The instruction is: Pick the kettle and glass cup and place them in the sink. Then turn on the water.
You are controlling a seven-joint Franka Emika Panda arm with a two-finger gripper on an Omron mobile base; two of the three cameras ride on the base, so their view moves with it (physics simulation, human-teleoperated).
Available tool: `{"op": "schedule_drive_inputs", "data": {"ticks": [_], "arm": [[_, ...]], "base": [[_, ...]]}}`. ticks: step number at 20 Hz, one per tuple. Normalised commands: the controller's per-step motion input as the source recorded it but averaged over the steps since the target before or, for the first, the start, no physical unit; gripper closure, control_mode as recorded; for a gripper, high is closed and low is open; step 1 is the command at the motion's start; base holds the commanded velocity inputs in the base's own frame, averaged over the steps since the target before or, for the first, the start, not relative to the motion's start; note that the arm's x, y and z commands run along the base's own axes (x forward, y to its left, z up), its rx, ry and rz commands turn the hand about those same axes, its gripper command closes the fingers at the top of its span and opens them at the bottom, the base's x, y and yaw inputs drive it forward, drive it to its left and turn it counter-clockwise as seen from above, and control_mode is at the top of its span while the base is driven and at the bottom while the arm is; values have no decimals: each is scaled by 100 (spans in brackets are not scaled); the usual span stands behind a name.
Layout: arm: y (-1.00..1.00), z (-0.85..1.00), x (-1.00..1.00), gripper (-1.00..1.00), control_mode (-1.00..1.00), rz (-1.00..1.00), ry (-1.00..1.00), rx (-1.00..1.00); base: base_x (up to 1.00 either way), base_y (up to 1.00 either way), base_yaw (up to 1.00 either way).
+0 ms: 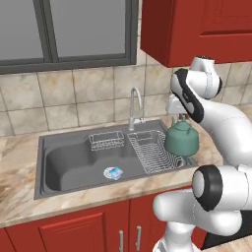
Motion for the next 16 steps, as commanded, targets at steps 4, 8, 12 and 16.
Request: {"op": "schedule_drive_inputs", "data": {"ticks": [4, 8, 12, 16], "arm": [[0, 0, 0, 100, 100, 0, 0, 0], [0, 0, 0, 100, 100, 0, 0, 0], [0, 0, 0, 100, 100, 0, 0, 0], [0, 0, 0, 100, 100, 0, 0, 0]], "base": [[25, 0, 0], [22, 0, 0], [35, 0, 0], [37, 0, 0]]}}
